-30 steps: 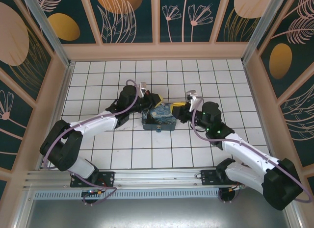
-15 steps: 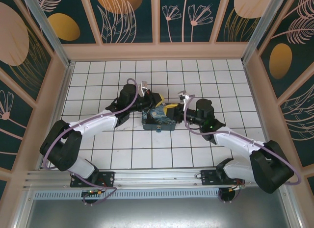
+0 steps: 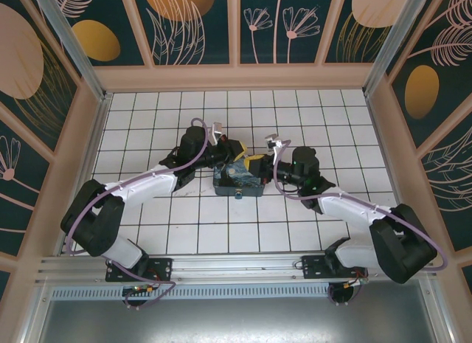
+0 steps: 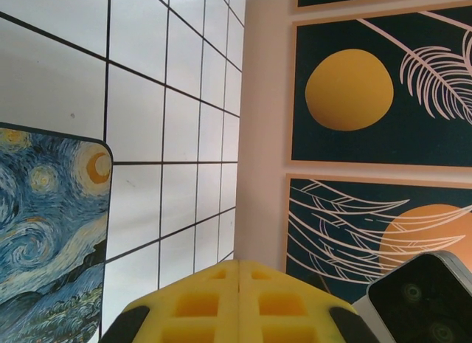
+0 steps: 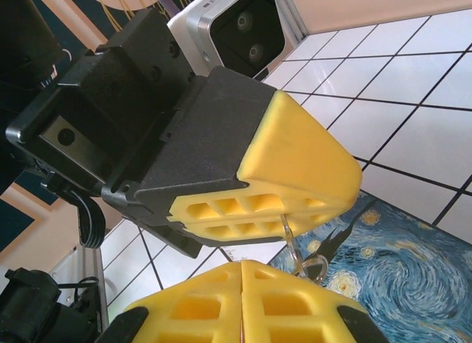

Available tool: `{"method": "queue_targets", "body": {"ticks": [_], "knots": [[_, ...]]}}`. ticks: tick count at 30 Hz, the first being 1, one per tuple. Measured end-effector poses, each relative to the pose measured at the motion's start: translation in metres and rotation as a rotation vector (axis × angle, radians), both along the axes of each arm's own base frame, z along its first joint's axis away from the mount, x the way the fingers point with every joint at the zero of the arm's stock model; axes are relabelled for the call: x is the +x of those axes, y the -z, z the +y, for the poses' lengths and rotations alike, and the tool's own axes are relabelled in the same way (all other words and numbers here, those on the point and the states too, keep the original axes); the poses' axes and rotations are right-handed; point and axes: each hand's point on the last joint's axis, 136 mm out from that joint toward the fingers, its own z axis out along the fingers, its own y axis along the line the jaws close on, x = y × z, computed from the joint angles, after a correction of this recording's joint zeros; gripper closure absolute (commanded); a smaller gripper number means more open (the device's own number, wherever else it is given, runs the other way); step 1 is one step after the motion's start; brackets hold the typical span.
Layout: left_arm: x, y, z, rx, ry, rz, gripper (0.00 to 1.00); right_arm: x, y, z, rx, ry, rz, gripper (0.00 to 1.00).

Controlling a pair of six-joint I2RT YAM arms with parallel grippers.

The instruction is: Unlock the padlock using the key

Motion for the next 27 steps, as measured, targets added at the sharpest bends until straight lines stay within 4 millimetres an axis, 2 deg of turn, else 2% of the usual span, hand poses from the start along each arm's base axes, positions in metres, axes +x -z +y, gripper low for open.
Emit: {"method": "queue_targets", "body": {"ticks": [4, 21, 22, 23, 27], "knots": [[0.000, 0.001, 0.000, 0.001, 0.000, 0.002, 1.00, 0.002, 0.001, 0.000, 0.007, 0.002, 0.012, 1.00], [0.000, 0.004, -0.001, -0.001, 0.000, 0.016, 1.00, 0.006, -0.012, 0.000, 0.057, 0.008, 0.008, 1.00], [0.000, 0.004, -0.001, -0.001, 0.001, 0.015, 1.00, 0.007, -0.013, -0.001, 0.063, 0.011, 0.010, 0.82], [0.000, 0.003, -0.001, -0.002, 0.001, 0.015, 1.00, 0.007, -0.014, -0.001, 0.069, 0.015, 0.014, 0.73], [0.000, 0.003, -0.001, -0.003, 0.001, 0.013, 1.00, 0.014, -0.018, -0.011, 0.086, 0.044, 0.015, 0.68]]}}
